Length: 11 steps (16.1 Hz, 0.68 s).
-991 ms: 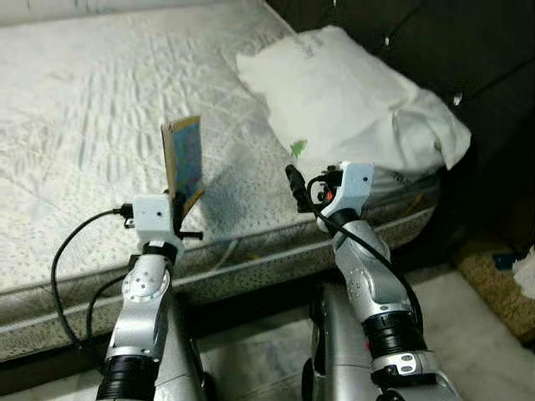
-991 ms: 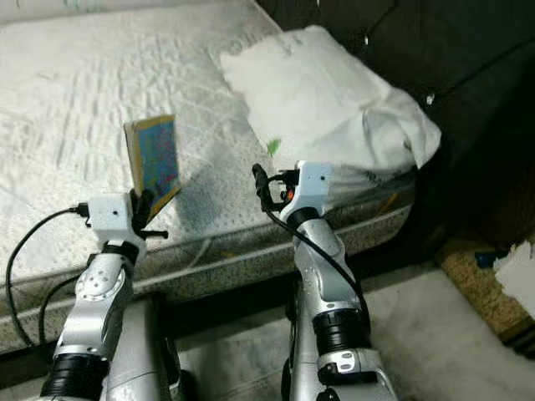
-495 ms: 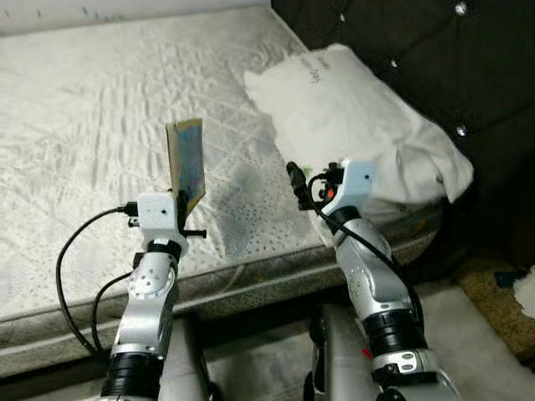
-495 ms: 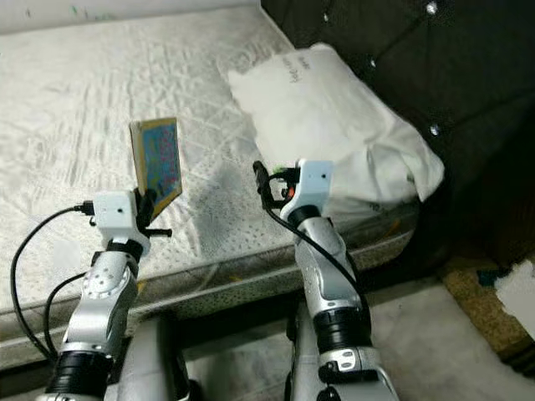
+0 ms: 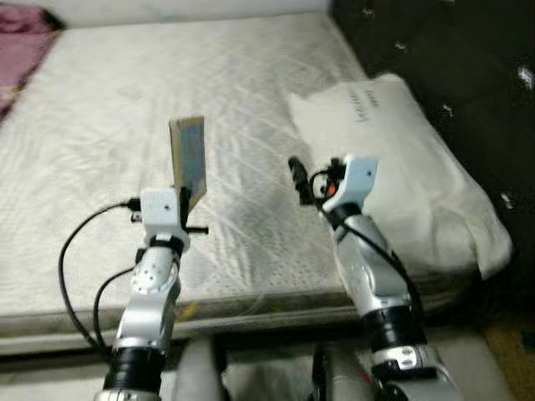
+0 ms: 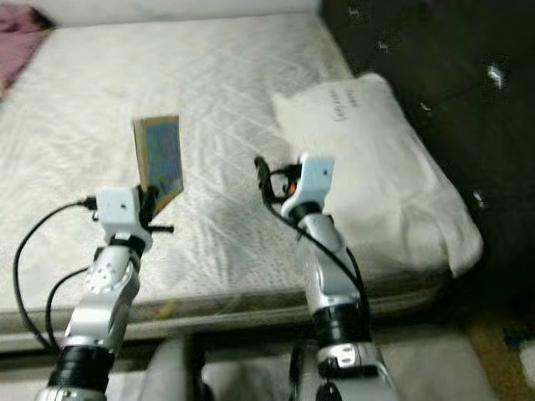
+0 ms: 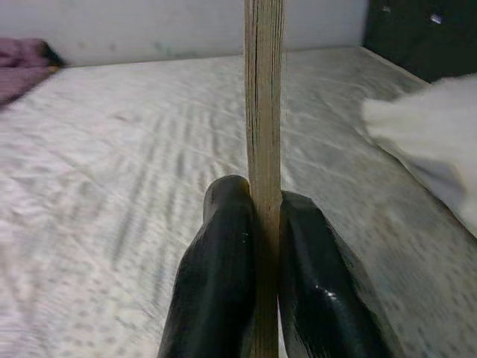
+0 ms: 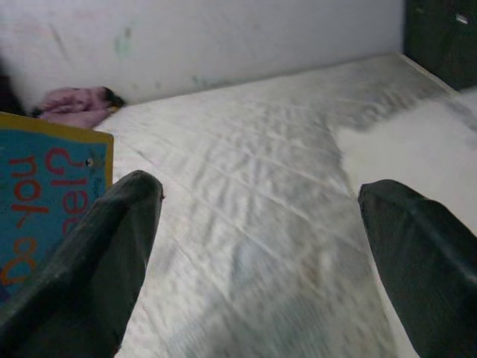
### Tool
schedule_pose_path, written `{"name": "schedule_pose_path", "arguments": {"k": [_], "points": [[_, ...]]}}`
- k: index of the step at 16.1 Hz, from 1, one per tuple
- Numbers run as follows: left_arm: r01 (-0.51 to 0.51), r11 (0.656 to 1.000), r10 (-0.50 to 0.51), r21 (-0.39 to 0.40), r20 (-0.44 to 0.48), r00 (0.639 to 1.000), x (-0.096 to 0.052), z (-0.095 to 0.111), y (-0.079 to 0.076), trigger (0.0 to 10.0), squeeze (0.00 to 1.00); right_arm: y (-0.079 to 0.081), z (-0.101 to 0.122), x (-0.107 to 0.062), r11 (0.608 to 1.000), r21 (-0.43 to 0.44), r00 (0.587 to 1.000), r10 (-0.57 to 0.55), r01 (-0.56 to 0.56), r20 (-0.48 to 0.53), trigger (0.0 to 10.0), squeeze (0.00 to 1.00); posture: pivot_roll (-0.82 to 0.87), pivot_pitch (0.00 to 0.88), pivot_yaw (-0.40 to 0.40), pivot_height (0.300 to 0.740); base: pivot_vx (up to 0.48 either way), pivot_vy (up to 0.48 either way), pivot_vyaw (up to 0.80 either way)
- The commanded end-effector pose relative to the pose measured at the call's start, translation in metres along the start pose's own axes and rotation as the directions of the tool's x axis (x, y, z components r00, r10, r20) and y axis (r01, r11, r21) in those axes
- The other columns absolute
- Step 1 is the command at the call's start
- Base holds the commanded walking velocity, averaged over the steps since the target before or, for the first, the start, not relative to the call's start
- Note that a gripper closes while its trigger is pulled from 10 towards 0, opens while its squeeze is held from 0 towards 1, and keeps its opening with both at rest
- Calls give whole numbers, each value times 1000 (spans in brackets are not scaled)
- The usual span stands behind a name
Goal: Clean up the room
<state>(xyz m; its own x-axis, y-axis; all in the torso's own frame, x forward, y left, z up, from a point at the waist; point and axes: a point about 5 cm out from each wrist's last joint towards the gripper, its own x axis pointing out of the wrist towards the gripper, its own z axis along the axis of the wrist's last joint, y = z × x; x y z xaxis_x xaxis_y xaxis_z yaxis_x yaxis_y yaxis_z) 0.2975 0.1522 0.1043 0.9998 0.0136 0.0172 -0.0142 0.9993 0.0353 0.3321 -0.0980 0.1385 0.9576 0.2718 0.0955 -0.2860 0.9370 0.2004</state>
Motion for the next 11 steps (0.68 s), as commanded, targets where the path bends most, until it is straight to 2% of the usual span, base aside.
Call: {"name": "schedule_pose_path", "arguments": {"k": [1, 4, 11], "points": [[-19, 1000, 18, 21, 31, 999, 3, 7, 1, 10000, 0, 0, 0, 2, 1000, -2, 1000, -6, 6, 2, 10000, 0, -64, 0, 36, 737, 0, 0, 0], [3, 1000, -4, 22, 24, 1000, 5, 4, -5, 10000, 0, -2, 1, 4, 1000, -16, 1000, -14, 15, 6, 10000, 0, -69, 0, 42, 740, 0, 0, 0], [-11, 1000, 11, 4, 33, 999, 8, 7, -4, 10000, 0, -3, -1, 4, 999, -31, 1000, -18, 18, 5, 10000, 0, -67, 0, 39, 740, 0, 0, 0]]}}
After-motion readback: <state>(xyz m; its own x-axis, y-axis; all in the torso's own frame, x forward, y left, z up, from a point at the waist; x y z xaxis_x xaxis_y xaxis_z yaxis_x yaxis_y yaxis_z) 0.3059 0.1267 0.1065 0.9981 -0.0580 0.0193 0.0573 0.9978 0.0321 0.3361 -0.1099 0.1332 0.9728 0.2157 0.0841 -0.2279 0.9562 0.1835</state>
